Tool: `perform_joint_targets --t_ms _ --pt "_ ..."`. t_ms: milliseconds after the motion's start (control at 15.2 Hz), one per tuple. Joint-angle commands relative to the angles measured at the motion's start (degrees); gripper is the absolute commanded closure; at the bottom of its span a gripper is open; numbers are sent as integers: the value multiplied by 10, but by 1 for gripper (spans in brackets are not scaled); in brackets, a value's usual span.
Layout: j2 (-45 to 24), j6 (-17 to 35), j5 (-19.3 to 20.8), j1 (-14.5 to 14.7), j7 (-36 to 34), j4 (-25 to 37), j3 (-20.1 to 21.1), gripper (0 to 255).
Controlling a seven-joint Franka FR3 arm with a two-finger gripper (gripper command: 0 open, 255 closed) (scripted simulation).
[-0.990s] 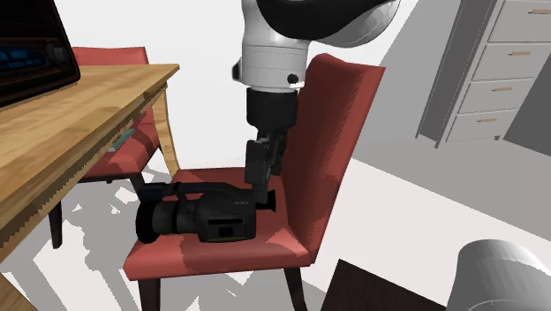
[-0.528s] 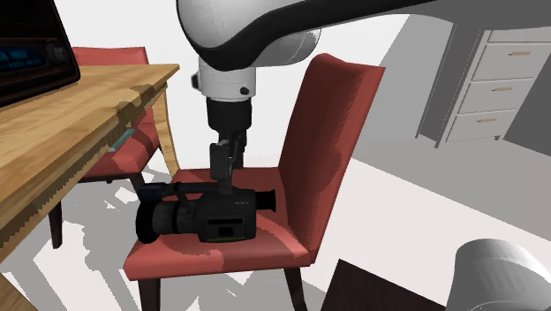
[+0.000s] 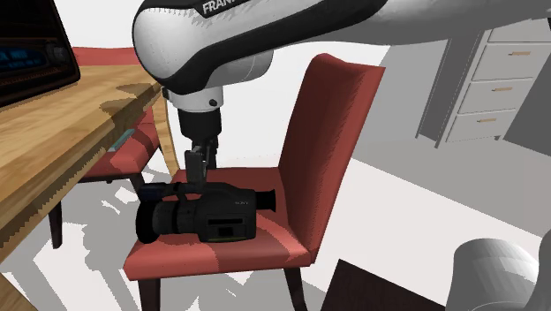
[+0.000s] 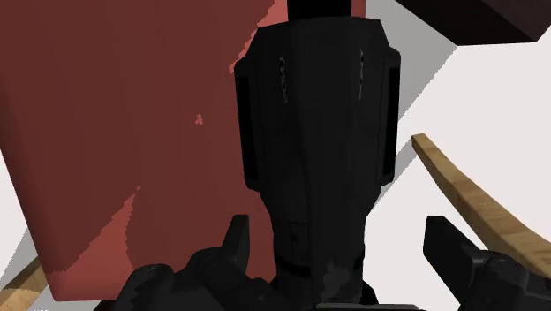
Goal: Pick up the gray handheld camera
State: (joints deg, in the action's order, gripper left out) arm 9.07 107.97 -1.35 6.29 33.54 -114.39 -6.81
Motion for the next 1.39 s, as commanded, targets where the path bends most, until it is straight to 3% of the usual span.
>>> perform_joint_targets --t_ms 0,330,396,990,1320 --pt "-3 16 0 0 2 -12 0 0" --pt "-7 44 -1 0 3 -36 0 0" --pt "-7 43 -1 0 3 -35 0 255" --pt "-7 44 -1 0 3 -36 0 255" --pt "-2 5 0 0 1 -2 0 255"
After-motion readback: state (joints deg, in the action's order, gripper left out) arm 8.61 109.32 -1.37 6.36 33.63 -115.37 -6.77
